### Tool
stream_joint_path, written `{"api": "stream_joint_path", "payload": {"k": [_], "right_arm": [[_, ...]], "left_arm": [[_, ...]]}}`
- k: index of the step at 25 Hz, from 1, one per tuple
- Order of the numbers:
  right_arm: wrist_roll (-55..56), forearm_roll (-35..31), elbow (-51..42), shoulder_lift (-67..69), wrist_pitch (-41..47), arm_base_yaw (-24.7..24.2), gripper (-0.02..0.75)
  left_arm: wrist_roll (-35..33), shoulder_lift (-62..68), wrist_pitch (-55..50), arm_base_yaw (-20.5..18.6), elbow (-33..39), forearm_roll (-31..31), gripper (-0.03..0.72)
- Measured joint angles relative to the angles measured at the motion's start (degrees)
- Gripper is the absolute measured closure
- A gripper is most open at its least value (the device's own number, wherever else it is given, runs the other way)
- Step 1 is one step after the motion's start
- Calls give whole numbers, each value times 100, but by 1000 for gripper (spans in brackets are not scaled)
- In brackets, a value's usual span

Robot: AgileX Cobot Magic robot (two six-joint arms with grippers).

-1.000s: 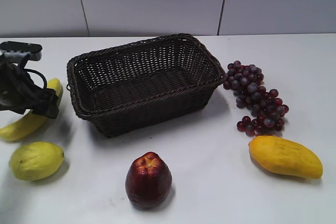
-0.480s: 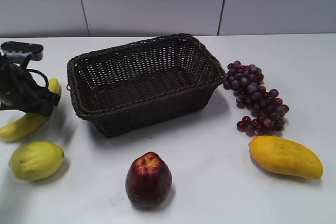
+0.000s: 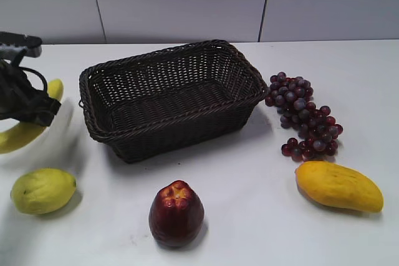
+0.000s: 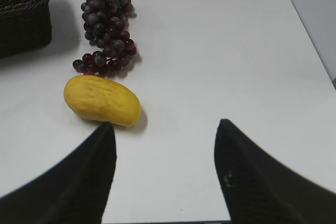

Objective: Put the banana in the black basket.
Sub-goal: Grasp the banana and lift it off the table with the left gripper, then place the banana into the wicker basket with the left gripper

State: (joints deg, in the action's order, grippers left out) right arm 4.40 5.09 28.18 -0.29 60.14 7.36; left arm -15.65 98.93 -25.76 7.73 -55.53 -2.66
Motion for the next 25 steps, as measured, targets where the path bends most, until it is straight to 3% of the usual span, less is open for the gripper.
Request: {"api": "stream_joint_path", "payload": {"k": [4,9,20,25], "right_arm": [[0,0,0,0,0,0,256],[0,0,0,0,0,0,256],[0,0,0,0,0,0,256],[0,0,0,0,0,0,256]], "left_arm": [[0,-612,-69,71,-353,430,380],[0,-936,-57,350,-1063,359,380],[0,-518,1297,2026,-1299,325,380],[0,129,1767,2450,-1297,577,380]]}}
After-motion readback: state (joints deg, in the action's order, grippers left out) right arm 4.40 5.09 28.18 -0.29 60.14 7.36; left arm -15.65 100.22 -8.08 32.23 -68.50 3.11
